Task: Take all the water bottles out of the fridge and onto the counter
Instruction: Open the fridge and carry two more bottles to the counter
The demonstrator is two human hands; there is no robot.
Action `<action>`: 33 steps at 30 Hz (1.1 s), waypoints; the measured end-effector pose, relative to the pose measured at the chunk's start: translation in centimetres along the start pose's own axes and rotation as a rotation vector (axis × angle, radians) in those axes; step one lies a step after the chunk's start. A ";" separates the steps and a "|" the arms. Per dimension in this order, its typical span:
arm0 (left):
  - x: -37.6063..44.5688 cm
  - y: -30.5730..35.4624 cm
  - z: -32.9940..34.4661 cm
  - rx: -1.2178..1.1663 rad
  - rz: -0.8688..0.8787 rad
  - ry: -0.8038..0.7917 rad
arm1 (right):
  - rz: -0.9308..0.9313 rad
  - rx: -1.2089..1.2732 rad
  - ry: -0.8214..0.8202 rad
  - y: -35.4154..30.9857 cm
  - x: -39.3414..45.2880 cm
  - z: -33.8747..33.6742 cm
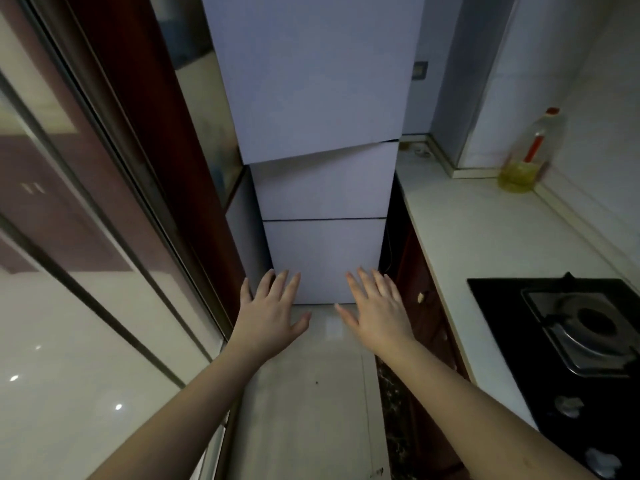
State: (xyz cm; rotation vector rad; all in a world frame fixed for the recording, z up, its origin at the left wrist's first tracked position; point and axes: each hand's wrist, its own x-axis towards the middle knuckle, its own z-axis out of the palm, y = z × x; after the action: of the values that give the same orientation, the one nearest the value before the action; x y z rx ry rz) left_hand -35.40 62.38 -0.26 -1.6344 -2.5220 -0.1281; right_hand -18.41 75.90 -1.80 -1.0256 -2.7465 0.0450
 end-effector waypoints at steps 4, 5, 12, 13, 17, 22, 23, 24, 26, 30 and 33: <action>2.8 -1.9 1.4 0.000 -0.003 -0.050 | -0.042 0.013 0.015 -1.1 4.5 0.4; 3.7 -2.5 1.8 0.002 -0.001 -0.056 | -0.049 0.019 0.008 -1.4 5.8 0.7; 12.6 -9.1 3.2 0.019 0.030 -0.062 | -0.054 -0.020 -0.042 -3.4 16.1 3.7; 14.0 -10.1 3.4 0.028 0.027 -0.047 | -0.041 -0.020 -0.028 -3.7 17.5 3.9; 19.0 -13.4 3.0 0.030 0.052 -0.007 | 0.013 -0.045 -0.021 -5.0 22.3 3.9; 23.5 -15.3 3.2 0.047 0.075 -0.059 | 0.038 -0.056 -0.001 -5.8 26.6 4.3; 24.4 -15.6 3.2 0.046 0.067 -0.066 | 0.028 -0.066 -0.002 -5.8 27.3 4.5; 25.4 -15.9 3.2 0.047 0.058 -0.059 | 0.022 -0.071 -0.004 -5.7 28.1 4.7; 27.3 -16.6 2.9 0.044 0.030 -0.023 | 0.013 -0.073 -0.003 -5.4 29.6 4.7; 30.9 -18.0 1.9 0.063 -0.014 0.096 | -0.051 -0.054 -0.039 -4.6 32.8 4.7; 32.9 -19.0 1.2 0.059 -0.071 0.156 | -0.070 -0.051 0.000 -4.2 35.2 4.4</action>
State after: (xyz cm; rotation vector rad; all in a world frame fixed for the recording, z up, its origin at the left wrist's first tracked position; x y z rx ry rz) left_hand -66.09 84.45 3.81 -1.4543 -2.4428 -0.1788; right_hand -47.94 95.81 0.82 -0.9404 -2.7946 -0.0360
